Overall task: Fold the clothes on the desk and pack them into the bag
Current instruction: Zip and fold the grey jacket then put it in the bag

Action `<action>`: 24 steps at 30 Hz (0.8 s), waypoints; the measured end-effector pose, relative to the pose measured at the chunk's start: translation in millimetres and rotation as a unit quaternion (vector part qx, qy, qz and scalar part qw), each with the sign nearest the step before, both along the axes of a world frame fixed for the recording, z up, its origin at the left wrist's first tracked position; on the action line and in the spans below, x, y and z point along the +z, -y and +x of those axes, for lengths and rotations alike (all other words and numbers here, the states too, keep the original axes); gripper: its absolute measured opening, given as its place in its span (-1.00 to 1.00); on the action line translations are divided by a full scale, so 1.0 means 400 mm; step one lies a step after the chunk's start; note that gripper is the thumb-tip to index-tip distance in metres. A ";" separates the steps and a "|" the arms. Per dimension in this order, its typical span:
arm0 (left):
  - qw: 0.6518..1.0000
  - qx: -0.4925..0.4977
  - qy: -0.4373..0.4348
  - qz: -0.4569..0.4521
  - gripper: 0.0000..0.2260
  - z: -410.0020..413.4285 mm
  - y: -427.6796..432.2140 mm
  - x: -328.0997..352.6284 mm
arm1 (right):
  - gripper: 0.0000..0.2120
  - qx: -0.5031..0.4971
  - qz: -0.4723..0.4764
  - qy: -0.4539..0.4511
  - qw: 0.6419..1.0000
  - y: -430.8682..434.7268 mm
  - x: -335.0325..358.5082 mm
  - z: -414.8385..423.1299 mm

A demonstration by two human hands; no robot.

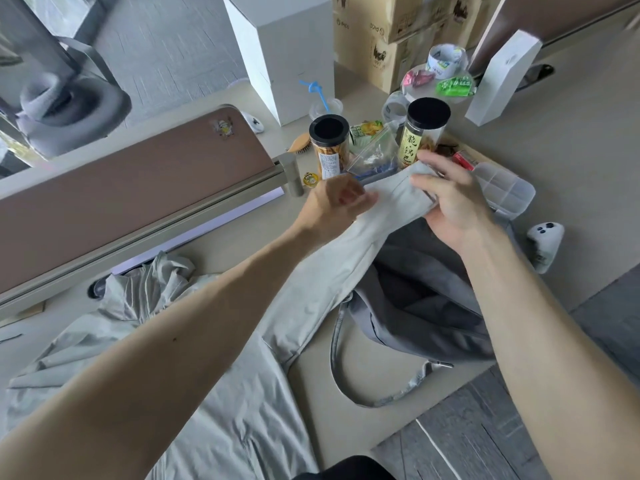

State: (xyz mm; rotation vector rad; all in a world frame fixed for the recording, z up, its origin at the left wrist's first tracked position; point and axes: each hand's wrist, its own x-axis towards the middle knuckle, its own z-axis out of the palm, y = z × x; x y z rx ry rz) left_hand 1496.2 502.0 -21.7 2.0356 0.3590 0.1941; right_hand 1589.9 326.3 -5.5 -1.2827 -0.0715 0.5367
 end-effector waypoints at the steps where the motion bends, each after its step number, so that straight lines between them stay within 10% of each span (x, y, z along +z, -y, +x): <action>1: 0.998 -0.026 -0.016 -0.059 -0.79 -0.001 0.016 0.023 | -0.49 0.017 -0.003 0.025 1.000 -0.005 0.013 -0.002; 7: 0.941 -0.062 -0.073 -0.323 -0.63 -0.031 0.057 0.103 | -0.38 0.151 -0.032 0.185 0.971 -0.043 0.066 -0.064; 15: 0.932 0.024 -0.026 -0.360 -0.86 -0.128 0.024 0.071 | -0.35 0.206 0.063 0.128 0.968 -0.107 0.017 -0.166; 24: 0.911 0.147 -0.077 -0.378 -0.64 -0.247 -0.046 0.052 | -0.36 0.247 0.096 0.130 0.956 -0.201 -0.008 -0.272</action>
